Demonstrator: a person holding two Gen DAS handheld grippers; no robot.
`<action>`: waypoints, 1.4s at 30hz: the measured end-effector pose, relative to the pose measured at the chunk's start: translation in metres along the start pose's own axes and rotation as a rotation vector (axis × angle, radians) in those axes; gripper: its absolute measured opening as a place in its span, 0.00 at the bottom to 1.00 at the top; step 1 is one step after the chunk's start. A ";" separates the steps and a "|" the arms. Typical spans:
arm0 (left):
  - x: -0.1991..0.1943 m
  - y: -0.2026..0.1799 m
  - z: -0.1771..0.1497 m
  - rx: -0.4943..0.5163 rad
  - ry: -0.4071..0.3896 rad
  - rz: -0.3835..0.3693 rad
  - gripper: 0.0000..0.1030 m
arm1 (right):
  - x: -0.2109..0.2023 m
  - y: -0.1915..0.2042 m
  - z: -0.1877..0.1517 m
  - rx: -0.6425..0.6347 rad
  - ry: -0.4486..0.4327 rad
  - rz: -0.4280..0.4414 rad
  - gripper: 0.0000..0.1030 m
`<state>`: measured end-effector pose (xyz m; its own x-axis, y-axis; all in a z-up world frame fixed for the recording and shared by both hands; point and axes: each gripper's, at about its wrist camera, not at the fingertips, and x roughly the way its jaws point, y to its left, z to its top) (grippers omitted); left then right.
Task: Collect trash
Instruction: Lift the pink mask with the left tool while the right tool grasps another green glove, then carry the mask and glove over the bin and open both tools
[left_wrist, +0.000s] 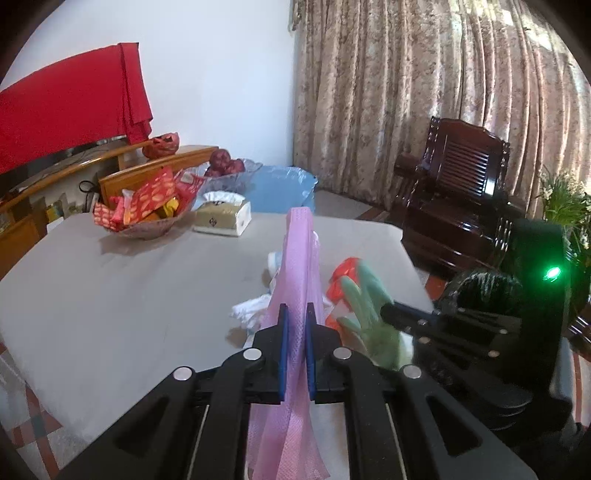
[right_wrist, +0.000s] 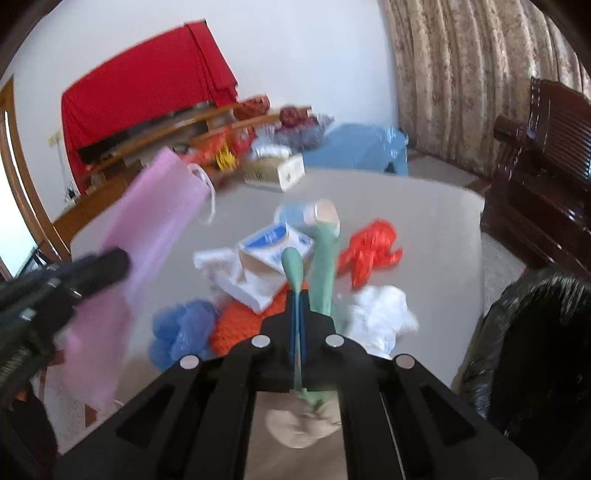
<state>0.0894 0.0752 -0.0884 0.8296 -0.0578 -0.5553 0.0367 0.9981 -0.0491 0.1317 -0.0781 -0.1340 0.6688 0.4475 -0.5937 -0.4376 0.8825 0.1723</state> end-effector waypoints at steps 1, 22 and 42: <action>-0.001 -0.002 0.003 0.001 -0.005 -0.004 0.08 | -0.007 -0.001 0.005 0.004 -0.019 0.004 0.01; -0.019 -0.081 0.041 0.086 -0.123 -0.167 0.08 | -0.129 -0.061 0.044 0.083 -0.243 -0.073 0.01; 0.068 -0.244 0.002 0.220 0.036 -0.467 0.08 | -0.148 -0.204 -0.074 0.299 -0.075 -0.453 0.01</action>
<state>0.1382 -0.1723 -0.1129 0.6774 -0.4950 -0.5441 0.5183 0.8461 -0.1246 0.0777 -0.3349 -0.1390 0.7963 0.0128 -0.6048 0.0863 0.9872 0.1345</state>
